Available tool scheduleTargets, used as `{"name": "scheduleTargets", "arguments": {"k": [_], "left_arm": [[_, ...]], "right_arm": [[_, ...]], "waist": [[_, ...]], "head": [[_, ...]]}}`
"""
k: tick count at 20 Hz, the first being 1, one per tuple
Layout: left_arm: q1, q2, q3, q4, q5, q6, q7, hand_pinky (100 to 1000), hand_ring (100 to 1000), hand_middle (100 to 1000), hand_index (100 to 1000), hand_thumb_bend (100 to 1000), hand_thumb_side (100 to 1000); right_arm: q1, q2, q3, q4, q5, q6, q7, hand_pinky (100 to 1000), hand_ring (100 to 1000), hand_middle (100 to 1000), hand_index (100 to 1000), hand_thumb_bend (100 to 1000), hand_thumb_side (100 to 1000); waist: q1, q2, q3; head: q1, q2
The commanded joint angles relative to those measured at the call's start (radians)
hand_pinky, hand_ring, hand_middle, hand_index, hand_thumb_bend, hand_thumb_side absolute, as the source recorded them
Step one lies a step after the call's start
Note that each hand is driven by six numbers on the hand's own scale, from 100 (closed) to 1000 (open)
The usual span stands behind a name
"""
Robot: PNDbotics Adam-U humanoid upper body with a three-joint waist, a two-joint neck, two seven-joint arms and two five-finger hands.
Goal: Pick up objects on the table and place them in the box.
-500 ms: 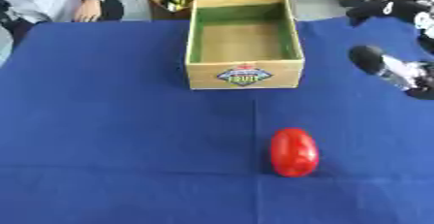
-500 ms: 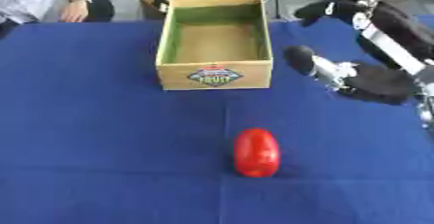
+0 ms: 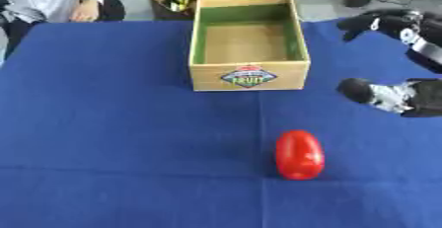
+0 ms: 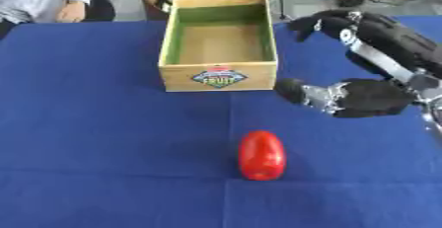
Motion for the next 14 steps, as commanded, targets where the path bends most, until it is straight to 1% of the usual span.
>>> {"name": "scheduleTargets", "arguments": {"k": [1, 2, 5, 9, 12, 14], "left_arm": [[-0.007, 0.029, 0.000, -0.018, 0.004, 0.001, -0.003, 334, 362, 496, 786, 384, 692], [-0.007, 0.029, -0.001, -0.018, 0.004, 0.001, -0.004, 334, 362, 496, 786, 383, 692], [-0.008, 0.029, -0.001, -0.018, 0.005, 0.002, -0.005, 334, 362, 495, 785, 382, 690], [-0.008, 0.029, -0.002, -0.018, 0.005, 0.003, -0.007, 334, 362, 494, 782, 380, 688], [-0.009, 0.030, -0.002, -0.018, 0.005, 0.004, -0.007, 334, 362, 494, 782, 380, 687], [-0.009, 0.030, -0.003, -0.018, 0.004, 0.006, -0.008, 333, 362, 493, 782, 379, 686]], "right_arm": [[-0.021, -0.027, 0.007, -0.020, -0.008, 0.013, 0.046, 913, 957, 737, 948, 626, 848], [-0.023, -0.027, 0.011, -0.020, -0.012, 0.021, 0.060, 915, 959, 738, 950, 631, 836], [-0.027, -0.026, 0.027, -0.020, -0.022, 0.040, 0.105, 929, 968, 745, 957, 655, 764], [-0.031, -0.025, 0.041, -0.020, -0.015, 0.076, 0.159, 930, 966, 744, 957, 673, 713], [-0.034, -0.025, 0.055, -0.020, -0.002, 0.105, 0.187, 924, 962, 742, 951, 676, 693], [-0.038, -0.027, 0.064, -0.020, 0.028, 0.113, 0.193, 914, 956, 740, 949, 677, 686]], "waist": [[-0.003, -0.018, 0.001], [-0.003, -0.018, 0.001], [-0.004, -0.017, 0.001], [-0.005, -0.017, 0.000], [-0.006, -0.017, -0.001], [-0.007, -0.017, -0.002]], "head": [[-0.003, -0.004], [-0.004, -0.004], [-0.006, -0.004], [-0.008, -0.002], [-0.009, 0.001], [-0.008, 0.002]]}}
